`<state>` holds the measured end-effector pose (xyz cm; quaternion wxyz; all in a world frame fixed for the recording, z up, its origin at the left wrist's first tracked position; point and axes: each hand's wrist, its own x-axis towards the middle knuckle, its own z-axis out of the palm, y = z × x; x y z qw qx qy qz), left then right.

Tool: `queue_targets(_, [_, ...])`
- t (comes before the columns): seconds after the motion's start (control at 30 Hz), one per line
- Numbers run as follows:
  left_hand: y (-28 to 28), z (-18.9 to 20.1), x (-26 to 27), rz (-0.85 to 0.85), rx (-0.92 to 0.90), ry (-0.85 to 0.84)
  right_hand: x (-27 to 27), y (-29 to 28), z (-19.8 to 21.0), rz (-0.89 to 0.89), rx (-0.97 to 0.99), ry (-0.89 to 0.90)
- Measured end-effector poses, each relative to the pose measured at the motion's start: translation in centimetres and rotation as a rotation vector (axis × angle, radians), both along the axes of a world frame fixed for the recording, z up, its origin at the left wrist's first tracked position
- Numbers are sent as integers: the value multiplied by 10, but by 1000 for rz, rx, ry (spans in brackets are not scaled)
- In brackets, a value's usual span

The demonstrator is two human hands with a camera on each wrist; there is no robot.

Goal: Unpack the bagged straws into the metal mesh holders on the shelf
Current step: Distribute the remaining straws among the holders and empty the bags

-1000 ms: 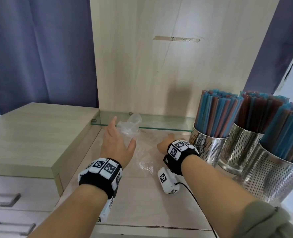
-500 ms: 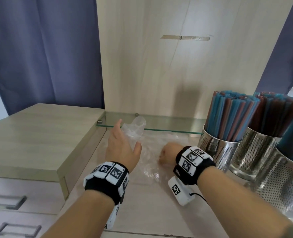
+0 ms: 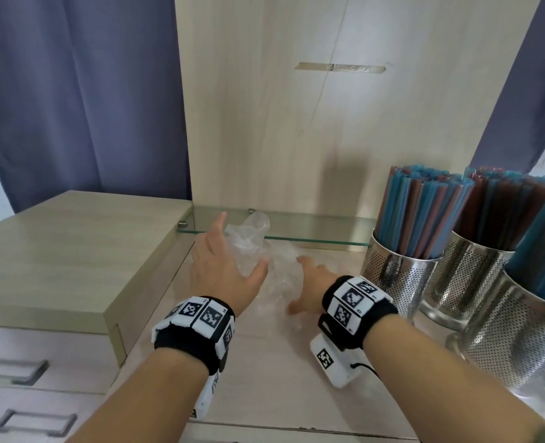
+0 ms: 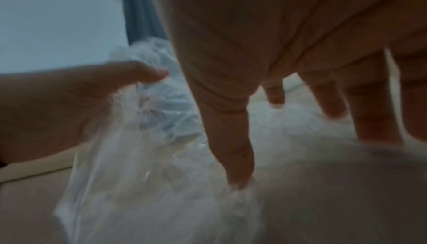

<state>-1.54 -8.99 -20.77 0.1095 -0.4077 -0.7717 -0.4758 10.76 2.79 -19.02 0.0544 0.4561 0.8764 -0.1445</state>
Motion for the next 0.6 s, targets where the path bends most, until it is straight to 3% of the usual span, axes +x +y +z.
queue_targets(0.2, [-8, 6, 5, -86, 55, 161, -20, 13, -23, 176, 106, -228])
queue_targets(0.3, [-7, 8, 4, -98, 11, 246, -10, -21, -5, 256, -43, -170])
queue_targets(0.43, [-10, 6, -4, -136, -166, 297, 36, -54, 16, 350, -215, 227])
queue_targets(0.53, [-14, 3, -11, -108, -259, 212, 84, -59, 25, 248, 170, 710])
queue_targets(0.6, [-16, 1, -15, -85, -344, 146, 114, -58, 33, -14, 509, 1124])
